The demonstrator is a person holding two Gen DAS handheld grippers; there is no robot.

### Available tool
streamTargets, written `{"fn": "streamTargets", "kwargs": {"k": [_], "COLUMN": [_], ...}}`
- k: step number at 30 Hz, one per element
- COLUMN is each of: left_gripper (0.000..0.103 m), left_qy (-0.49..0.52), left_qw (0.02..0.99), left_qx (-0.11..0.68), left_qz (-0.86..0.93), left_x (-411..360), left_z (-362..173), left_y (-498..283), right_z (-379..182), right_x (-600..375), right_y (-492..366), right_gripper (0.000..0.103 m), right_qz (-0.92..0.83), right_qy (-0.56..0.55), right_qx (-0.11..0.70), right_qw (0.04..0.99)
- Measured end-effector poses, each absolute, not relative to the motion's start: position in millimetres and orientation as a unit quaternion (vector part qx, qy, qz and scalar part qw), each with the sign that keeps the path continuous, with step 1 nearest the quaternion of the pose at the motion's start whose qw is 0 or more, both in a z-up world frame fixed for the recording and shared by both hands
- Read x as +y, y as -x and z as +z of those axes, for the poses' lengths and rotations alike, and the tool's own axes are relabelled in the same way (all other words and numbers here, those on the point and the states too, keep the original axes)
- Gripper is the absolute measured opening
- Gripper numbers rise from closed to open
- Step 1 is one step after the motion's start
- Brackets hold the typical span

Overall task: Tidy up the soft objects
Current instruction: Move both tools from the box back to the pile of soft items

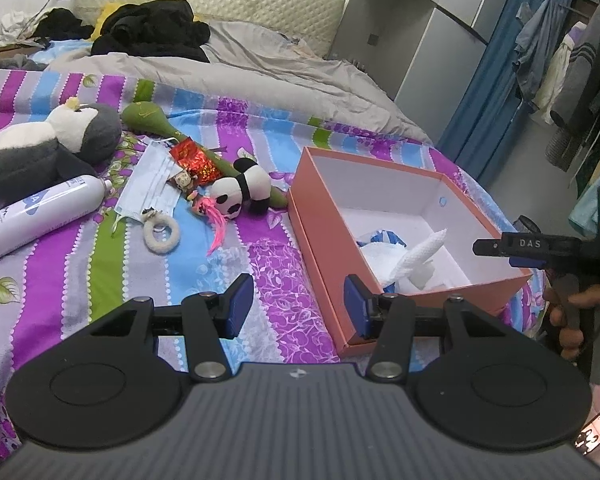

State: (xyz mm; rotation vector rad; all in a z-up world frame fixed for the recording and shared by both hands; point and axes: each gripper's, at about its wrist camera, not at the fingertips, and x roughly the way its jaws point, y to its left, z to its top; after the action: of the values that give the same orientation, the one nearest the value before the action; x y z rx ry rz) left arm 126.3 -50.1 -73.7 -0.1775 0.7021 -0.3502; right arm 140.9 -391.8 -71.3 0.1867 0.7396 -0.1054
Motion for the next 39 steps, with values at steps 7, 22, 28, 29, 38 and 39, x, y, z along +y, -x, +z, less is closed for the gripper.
{"fn": "streamTargets", "kwargs": {"k": [7, 22, 28, 29, 38, 39], "left_gripper": [0.056, 0.056, 0.056, 0.056, 0.056, 0.056], "left_qy": [0.091, 0.097, 0.108, 0.110, 0.126, 0.127], "left_qw": [0.925, 0.932, 0.929, 0.929, 0.917, 0.916], "left_qx": [0.330, 0.322, 0.333, 0.335, 0.366, 0.368], "left_qz": [-0.166, -0.136, -0.119, -0.116, -0.095, -0.094], "left_x": [-42.8, -12.3, 1.4, 3.2, 21.6, 23.3], "left_z": [-66.5, -66.6, -80.8, -84.2, -126.4, -131.6], "left_y": [-115.2, -71.3, -73.1, -75.3, -125.0, -132.2], "right_z": [-53.5, -47.3, -61.0, -62.9, -78.6, -81.3], "right_x": [-355.8, -272.1, -244.4, -239.6, -200.7, -198.0], "right_y": [-111.5, -47.3, -51.3, -52.3, -93.0, -99.2], "right_gripper": [0.087, 0.087, 0.077, 0.077, 0.049, 0.048], "right_qz": [-0.004, 0.092, 0.122, 0.126, 0.143, 0.145], "right_qy": [-0.092, -0.092, -0.084, -0.082, -0.057, -0.058], "right_qx": [0.335, 0.307, 0.329, 0.331, 0.334, 0.337], "right_qw": [0.938, 0.943, 0.933, 0.932, 0.930, 0.929]}}
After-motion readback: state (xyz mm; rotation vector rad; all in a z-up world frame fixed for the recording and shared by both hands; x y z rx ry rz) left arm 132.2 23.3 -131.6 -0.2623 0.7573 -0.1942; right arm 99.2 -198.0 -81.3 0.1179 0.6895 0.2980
